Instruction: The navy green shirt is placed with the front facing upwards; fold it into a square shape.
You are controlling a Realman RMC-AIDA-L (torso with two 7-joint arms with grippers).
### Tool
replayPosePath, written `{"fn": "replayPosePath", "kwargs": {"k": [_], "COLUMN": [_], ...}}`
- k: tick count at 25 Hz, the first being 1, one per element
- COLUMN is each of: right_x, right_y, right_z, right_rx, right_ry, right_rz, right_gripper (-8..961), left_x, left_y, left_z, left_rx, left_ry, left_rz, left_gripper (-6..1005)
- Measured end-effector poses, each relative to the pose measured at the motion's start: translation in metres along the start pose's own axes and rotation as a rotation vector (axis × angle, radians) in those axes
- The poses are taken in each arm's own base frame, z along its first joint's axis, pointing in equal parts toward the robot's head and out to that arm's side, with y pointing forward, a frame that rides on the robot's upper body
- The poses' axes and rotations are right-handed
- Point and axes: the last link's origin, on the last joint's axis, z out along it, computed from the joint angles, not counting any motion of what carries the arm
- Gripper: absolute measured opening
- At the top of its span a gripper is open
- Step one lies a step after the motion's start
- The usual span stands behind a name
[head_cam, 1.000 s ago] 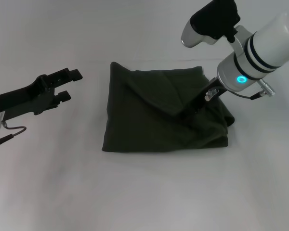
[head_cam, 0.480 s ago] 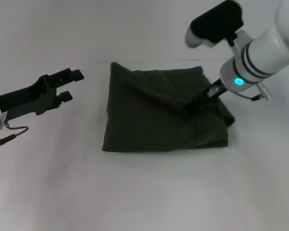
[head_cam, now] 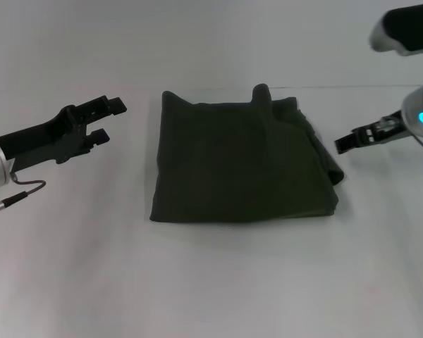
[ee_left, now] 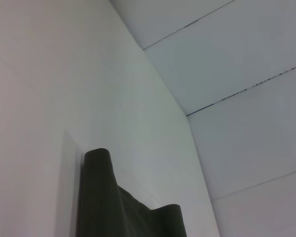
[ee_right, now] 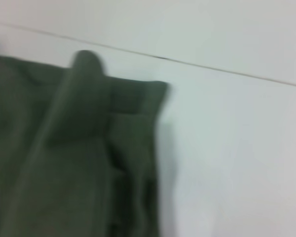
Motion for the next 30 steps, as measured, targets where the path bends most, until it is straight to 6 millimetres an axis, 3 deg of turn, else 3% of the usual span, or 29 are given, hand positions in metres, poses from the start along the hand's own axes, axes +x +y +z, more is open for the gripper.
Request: {"fn": "replayPosePath", "kwargs": {"k": [4, 9, 15, 23, 30], "right_x": [0.010, 0.010, 0.004, -0.001, -0.004], "right_y": [-0.024, -0.029, -0.021, 0.008, 0.020], "right_z": [-0.003, -0.011, -0.025, 0.000, 0.006], "right_rx": [0.008, -0.087, -0.313, -0.342, -0.343], "right_ry": [-0.006, -0.022, -0.056, -0.066, -0.068], "right_rz": [0.080, 0.127, 0.178, 0.148, 0.147], "right_gripper": [914, 914, 914, 914, 914], "left_x": [-0.001, -0.002, -0.001, 0.001, 0.000], "left_y": [0.000, -0.002, -0.001, 0.002, 0.002], "left_z": [0.001, -0.001, -0.001, 0.001, 0.002], "left_rx": [-0.001, -0.006, -0.014, -0.026, -0.029], "left_ry": [-0.002, 0.004, 0.011, 0.019, 0.018], "left_rz": [-0.001, -0.005, -0.004, 0.007, 0.000], "left_gripper": [873, 873, 874, 874, 873]}}
